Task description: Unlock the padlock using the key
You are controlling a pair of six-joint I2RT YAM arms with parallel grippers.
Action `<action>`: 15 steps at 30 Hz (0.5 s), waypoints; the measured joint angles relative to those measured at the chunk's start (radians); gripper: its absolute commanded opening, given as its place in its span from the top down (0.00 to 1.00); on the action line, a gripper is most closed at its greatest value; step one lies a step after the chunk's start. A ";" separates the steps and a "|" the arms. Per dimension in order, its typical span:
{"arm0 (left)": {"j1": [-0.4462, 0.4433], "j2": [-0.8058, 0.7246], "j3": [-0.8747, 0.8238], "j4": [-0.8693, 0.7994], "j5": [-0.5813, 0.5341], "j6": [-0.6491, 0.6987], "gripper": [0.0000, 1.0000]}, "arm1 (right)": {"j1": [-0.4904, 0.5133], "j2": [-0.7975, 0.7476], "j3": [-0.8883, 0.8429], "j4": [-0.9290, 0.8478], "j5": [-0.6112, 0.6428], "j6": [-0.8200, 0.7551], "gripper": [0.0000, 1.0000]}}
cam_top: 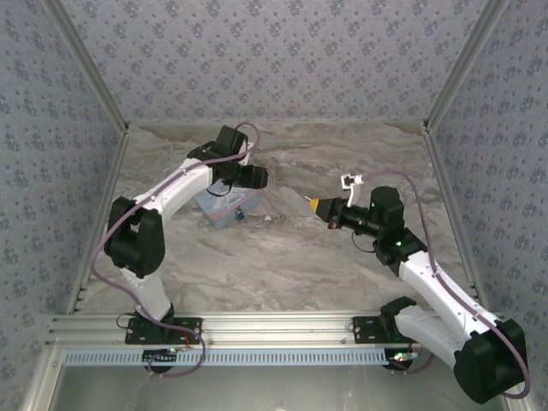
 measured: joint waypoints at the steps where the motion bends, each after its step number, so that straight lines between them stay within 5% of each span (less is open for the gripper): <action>1: -0.003 0.014 0.011 -0.010 -0.002 0.004 0.26 | -0.003 0.000 0.000 -0.002 0.001 0.000 1.00; 15: -0.058 0.106 0.043 -0.050 -0.016 0.026 0.26 | -0.034 -0.023 -0.013 -0.014 0.001 0.001 1.00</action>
